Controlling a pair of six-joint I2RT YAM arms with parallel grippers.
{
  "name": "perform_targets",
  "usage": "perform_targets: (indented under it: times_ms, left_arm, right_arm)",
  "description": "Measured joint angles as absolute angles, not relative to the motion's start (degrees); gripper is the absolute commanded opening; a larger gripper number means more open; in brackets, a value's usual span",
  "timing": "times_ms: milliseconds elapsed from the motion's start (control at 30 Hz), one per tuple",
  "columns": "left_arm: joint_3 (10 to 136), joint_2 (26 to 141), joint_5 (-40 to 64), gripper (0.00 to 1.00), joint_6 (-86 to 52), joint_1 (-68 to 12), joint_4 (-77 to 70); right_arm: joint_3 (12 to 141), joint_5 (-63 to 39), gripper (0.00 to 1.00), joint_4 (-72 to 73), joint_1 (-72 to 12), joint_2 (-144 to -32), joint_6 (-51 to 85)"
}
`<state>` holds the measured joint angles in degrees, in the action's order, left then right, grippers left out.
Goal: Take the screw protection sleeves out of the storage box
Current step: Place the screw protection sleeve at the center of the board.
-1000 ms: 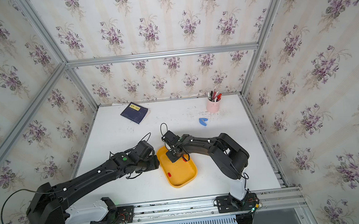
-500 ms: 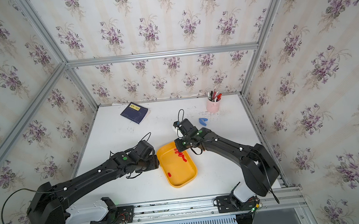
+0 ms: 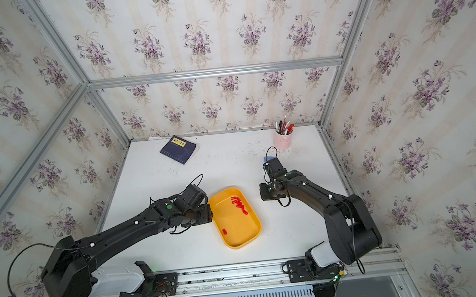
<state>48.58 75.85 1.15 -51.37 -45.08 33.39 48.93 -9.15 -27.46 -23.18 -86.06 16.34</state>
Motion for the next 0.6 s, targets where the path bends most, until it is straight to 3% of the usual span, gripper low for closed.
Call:
perform_targets:
  times_ms: [600]
  left_arm:
    - [48.84,76.47,1.23,0.71,-50.94,-45.08,34.57]
  right_arm:
    - [49.47,-8.34,0.2,-22.17,-22.81,-93.82,16.32]
